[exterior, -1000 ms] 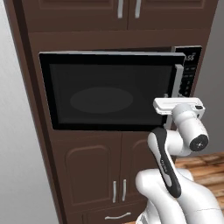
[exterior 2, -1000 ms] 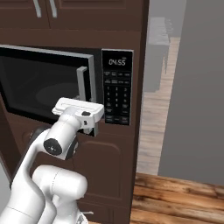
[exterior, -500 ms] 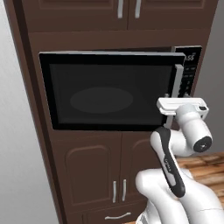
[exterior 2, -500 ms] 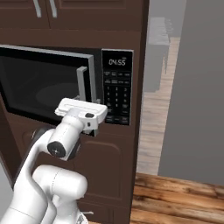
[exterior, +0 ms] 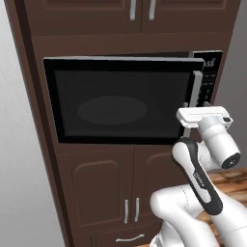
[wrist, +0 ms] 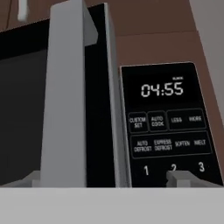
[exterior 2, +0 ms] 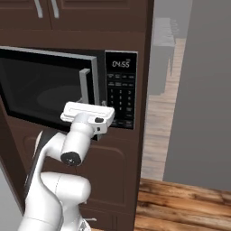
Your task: Pick the steak from the counter and place it in the microwave. Then turn on the microwave.
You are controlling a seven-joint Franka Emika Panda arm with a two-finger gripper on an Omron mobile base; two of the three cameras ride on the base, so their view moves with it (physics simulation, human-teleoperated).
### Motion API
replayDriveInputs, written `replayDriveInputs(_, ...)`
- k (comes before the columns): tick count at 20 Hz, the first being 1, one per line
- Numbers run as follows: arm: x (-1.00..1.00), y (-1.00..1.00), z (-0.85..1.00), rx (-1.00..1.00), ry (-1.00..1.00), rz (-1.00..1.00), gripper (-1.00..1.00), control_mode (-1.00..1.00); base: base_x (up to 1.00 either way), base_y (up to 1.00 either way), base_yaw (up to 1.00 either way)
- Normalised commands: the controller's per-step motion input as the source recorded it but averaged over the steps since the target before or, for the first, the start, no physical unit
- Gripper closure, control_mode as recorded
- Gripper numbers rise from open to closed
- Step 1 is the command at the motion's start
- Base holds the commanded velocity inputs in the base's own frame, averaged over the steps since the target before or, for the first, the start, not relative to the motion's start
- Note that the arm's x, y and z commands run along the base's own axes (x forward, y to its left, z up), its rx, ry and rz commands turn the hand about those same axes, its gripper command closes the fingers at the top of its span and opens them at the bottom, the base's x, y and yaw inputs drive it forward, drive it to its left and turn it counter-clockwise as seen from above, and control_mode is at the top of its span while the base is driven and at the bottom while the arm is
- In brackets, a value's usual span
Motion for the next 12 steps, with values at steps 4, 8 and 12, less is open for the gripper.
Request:
replayDriveInputs(4,-0.89,0.0,0.0,-0.02,0.0,0.21,-1.0,-1.0,0.0,0.0,0.0)
replayDriveInputs(8,-0.98,-0.04,0.0,-0.02,0.0,0.23,-1.0,-1.0,0.0,0.0,0.0)
replayDriveInputs(12,-0.99,-0.01,0.01,-0.01,0.0,0.18,-1.0,-1.0,0.0,0.0,0.0)
